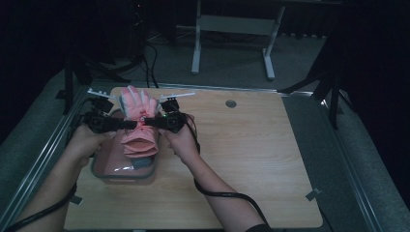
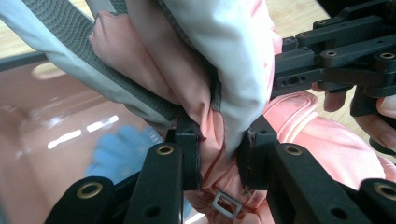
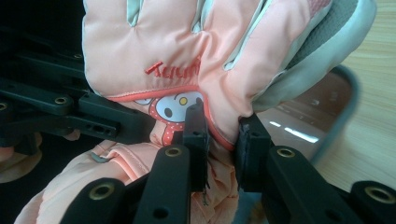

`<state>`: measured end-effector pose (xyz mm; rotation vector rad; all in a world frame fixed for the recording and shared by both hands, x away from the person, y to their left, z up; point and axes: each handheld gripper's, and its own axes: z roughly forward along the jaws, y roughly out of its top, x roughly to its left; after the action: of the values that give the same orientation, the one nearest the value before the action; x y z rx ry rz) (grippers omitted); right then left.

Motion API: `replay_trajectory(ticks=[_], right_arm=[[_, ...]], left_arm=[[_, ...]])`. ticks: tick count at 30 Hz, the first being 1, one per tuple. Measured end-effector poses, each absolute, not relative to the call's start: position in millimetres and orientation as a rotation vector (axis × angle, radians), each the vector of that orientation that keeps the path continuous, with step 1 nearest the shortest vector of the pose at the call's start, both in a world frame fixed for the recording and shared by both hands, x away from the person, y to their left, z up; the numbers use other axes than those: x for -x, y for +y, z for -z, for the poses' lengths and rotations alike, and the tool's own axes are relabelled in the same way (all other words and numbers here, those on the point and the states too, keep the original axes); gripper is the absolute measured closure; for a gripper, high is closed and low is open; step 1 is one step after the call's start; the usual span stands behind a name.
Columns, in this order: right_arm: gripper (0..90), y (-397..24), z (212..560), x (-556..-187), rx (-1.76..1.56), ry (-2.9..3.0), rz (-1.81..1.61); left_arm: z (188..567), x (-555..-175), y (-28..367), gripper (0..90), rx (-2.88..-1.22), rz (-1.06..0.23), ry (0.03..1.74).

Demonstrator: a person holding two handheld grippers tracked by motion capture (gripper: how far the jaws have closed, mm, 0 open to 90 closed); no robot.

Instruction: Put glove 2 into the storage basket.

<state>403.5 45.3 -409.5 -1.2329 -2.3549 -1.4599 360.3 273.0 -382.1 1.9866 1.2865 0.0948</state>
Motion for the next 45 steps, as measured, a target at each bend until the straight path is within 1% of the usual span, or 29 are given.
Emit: replay_trajectory(ticks=[2, 5, 11, 19, 23, 29, 34, 38, 41, 43, 44, 45], right_arm=[[77.1, 59, 415, -402, 1.232, -2.366, 1.445], [77.1, 66, 424, -403, 1.236, -2.361, 1.436], [77.0, 77, 449, -407, 1.265, -2.372, 1.370], [76.6, 89, 480, -405, 1.260, -2.399, 1.290], [76.4, 90, 487, -402, 1.250, -2.419, 1.254], [75.1, 88, 486, -396, 1.215, -2.498, 1.222], [72.7, 85, 493, -397, 1.220, -2.485, 1.158], [71.8, 85, 496, -399, 1.218, -2.477, 1.146], [69.4, 87, 495, -399, 1.222, -2.492, 1.142], [64.4, 89, 494, -400, 1.213, -2.518, 1.143], [61.7, 90, 494, -400, 1.205, -2.530, 1.141], [58.7, 91, 493, -401, 1.197, -2.541, 1.143]], left_arm=[[388, -359, 282, 73.3, -1.989, -0.099, 1.299], [399, -360, 289, 73.2, -1.980, -0.088, 1.309], [429, -365, 297, 73.2, -1.977, -0.041, 1.346], [458, -363, 305, 73.1, -1.992, 0.007, 1.386], [467, -358, 306, 73.0, -1.975, 0.032, 1.391], [475, -354, 305, 72.5, -1.957, 0.061, 1.387], [482, -353, 300, 71.2, -1.981, 0.075, 1.406], [484, -353, 300, 66.4, -1.982, 0.061, 1.422], [483, -352, 299, 57.5, -1.995, 0.008, 1.445], [482, -351, 297, 48.1, -2.025, -0.079, 1.459], [482, -351, 297, 43.2, -2.029, -0.100, 1.469], [481, -351, 298, 42.2, -2.025, -0.102, 1.471]])
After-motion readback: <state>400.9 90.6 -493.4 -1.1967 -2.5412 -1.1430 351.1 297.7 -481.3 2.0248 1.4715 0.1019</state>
